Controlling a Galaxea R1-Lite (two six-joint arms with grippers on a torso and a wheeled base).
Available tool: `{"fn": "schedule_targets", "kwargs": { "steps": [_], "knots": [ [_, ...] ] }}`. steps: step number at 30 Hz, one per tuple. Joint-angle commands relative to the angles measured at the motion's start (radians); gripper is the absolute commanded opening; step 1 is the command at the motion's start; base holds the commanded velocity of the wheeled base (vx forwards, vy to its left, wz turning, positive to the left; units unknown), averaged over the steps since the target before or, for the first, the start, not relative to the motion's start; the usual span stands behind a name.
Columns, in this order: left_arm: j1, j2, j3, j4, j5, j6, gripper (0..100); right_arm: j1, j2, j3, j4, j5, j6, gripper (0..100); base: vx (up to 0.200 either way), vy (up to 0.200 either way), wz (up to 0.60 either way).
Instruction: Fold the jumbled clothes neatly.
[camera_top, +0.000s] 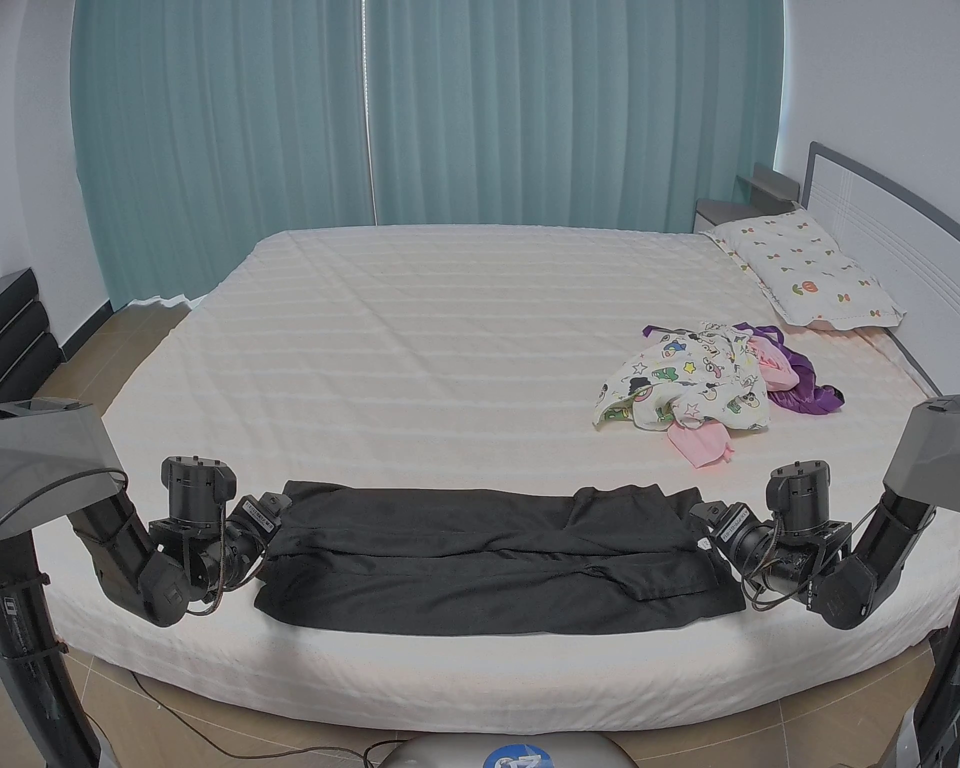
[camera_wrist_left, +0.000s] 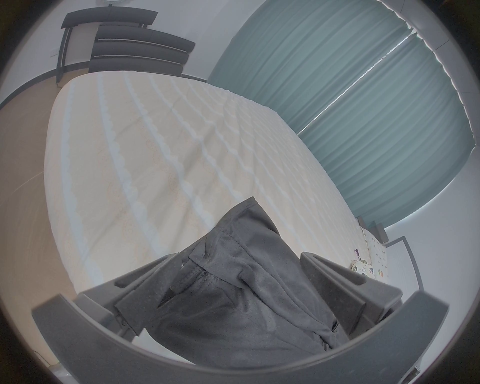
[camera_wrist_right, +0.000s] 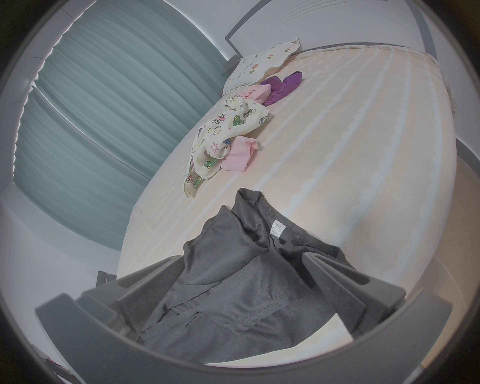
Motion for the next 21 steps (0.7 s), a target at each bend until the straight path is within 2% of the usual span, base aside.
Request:
{"fn": "schedule_targets", "kwargs": {
  "steps": [1,17,21],
  "knots": [
    [-0.002,0.012,-0.002,-0.008,0.003,-0.003,100,0.000,0.005,0.000,0.000,0.000,0.000,100,0.000,0.000,0.00],
    [0.001,0.028,-0.014,-0.018,0.005,-0.006,100,0.005,0.011,0.000,0.000,0.000,0.000,100,0.000,0.000,0.00],
    [0.003,0.033,-0.014,-0.020,0.005,-0.006,100,0.008,0.011,0.000,0.000,0.000,0.000,100,0.000,0.200,0.00]
  ]
}}
